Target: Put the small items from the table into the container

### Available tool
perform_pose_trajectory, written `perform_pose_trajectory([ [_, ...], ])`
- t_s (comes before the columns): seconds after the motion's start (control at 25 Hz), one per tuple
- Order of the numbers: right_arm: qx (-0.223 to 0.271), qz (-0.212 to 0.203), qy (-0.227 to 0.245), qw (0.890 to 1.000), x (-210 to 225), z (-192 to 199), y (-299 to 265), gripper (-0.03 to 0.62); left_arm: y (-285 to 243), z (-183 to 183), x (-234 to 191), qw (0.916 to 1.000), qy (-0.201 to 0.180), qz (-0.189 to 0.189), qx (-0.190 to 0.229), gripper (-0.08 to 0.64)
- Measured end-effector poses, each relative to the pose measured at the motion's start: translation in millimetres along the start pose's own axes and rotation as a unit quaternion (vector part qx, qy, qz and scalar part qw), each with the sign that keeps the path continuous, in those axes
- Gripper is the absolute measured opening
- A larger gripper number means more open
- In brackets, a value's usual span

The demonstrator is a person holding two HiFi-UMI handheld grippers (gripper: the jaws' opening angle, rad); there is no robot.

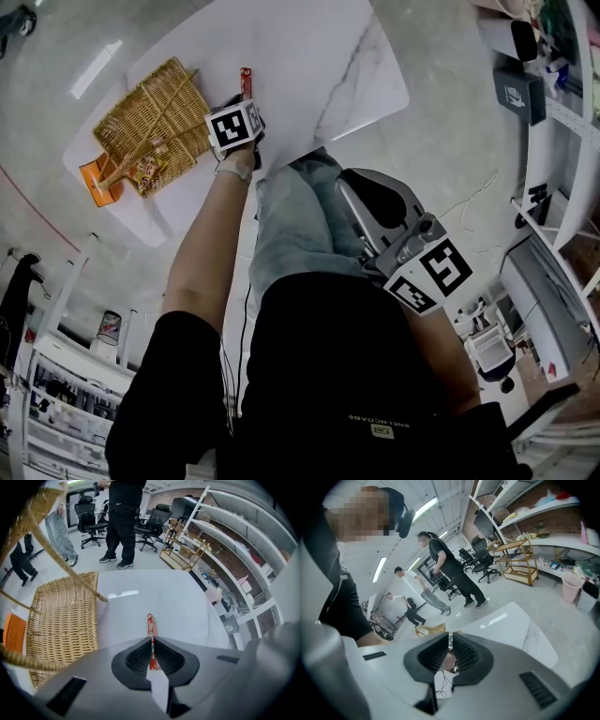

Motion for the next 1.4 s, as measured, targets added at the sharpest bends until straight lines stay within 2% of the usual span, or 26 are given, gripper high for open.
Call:
perform_pose_trajectory([
  [0.12, 0.006, -0.008, 0.011, 1.000, -8, -9, 0, 0.014, 15, -4, 3, 0.9999, -0.012, 0.002, 0.008, 0.011],
  [0.68, 0.006, -0.026, 0.029, 0.999, -19, -19, 5, 0.014, 42, -9, 6, 0.9996, -0.012, 0.005, 0.024, 0.003],
  [1.16, -0.014, -0.009, 0.017, 1.000, 5, -4, 3, 0.014, 1, 24, -10, 0.9995, -0.020, -0.017, -0.019, 0.007],
  [1.2, -0.015, -0.007, 0.016, 1.000, 7, -4, 3, 0.014, -2, 25, -10, 0.9992, -0.028, -0.020, -0.022, 0.010],
  [1.4, -0.020, -0.003, 0.011, 1.000, 13, -1, -1, 0.014, -14, 22, -11, 0.9970, -0.066, -0.036, -0.017, 0.127],
])
Point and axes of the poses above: the fingertips, and each gripper's own axes: y backward along the fingers, x to its right, z out of its underside, the point moved 4 cm from there along y, backward along the fingers, and after that the axes turned 2 degrees about -y, right-handed, at the moved point
